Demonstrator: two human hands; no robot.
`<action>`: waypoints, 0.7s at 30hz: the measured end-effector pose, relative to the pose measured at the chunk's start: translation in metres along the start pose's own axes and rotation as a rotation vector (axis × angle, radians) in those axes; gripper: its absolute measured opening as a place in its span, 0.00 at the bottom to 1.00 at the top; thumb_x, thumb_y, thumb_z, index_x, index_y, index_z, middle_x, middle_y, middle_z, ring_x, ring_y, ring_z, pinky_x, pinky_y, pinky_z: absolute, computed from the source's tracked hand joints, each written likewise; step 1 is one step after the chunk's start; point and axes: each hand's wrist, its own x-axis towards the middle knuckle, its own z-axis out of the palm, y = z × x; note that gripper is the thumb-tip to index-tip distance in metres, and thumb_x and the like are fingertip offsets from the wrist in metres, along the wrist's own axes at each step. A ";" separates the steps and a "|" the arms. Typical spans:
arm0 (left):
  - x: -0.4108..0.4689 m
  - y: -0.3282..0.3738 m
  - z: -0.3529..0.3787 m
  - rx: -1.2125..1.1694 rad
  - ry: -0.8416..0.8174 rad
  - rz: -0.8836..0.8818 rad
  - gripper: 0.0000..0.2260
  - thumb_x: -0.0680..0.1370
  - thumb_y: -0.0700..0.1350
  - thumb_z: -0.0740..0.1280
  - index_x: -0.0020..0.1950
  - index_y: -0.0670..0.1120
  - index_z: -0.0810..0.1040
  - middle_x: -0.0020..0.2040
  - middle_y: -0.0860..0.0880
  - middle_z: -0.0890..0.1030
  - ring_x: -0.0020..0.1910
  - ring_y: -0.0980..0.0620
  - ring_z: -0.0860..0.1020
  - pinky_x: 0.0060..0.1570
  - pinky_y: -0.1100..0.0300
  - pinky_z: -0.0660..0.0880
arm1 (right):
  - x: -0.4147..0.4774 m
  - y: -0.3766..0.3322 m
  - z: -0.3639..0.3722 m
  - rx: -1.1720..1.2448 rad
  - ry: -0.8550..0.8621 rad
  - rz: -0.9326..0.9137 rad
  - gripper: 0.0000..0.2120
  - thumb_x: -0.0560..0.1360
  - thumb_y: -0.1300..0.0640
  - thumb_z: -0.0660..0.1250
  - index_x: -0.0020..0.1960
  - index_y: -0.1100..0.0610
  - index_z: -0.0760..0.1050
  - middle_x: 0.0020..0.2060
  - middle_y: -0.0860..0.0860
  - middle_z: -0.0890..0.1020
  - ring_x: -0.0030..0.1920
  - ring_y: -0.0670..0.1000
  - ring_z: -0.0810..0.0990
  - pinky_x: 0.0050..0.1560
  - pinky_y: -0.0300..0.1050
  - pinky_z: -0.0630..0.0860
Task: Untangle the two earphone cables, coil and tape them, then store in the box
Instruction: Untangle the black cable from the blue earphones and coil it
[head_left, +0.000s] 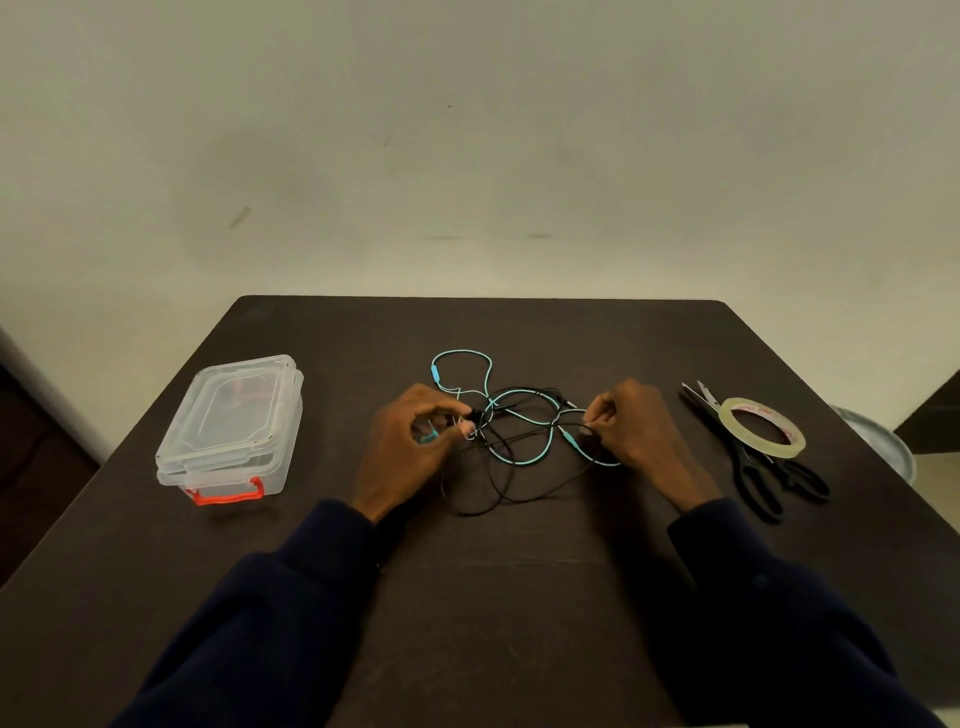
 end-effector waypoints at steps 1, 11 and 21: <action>-0.002 0.002 0.002 0.069 -0.064 0.055 0.10 0.73 0.51 0.76 0.53 0.55 0.84 0.54 0.58 0.80 0.55 0.58 0.77 0.52 0.67 0.73 | -0.002 0.000 -0.001 0.003 -0.027 0.003 0.13 0.70 0.68 0.70 0.32 0.54 0.81 0.26 0.43 0.80 0.29 0.38 0.78 0.30 0.31 0.71; -0.008 0.003 0.008 0.165 -0.161 0.135 0.10 0.71 0.51 0.78 0.51 0.56 0.84 0.53 0.61 0.79 0.56 0.58 0.73 0.57 0.64 0.69 | -0.011 -0.013 -0.005 0.157 -0.008 -0.021 0.08 0.75 0.52 0.73 0.38 0.52 0.82 0.29 0.49 0.82 0.28 0.40 0.77 0.29 0.29 0.68; -0.012 0.006 -0.010 0.180 -0.216 0.142 0.05 0.73 0.54 0.74 0.45 0.54 0.85 0.47 0.61 0.82 0.52 0.59 0.73 0.51 0.63 0.71 | 0.003 -0.009 -0.001 0.069 0.041 -0.014 0.04 0.72 0.61 0.73 0.39 0.58 0.85 0.34 0.53 0.85 0.31 0.43 0.78 0.33 0.34 0.70</action>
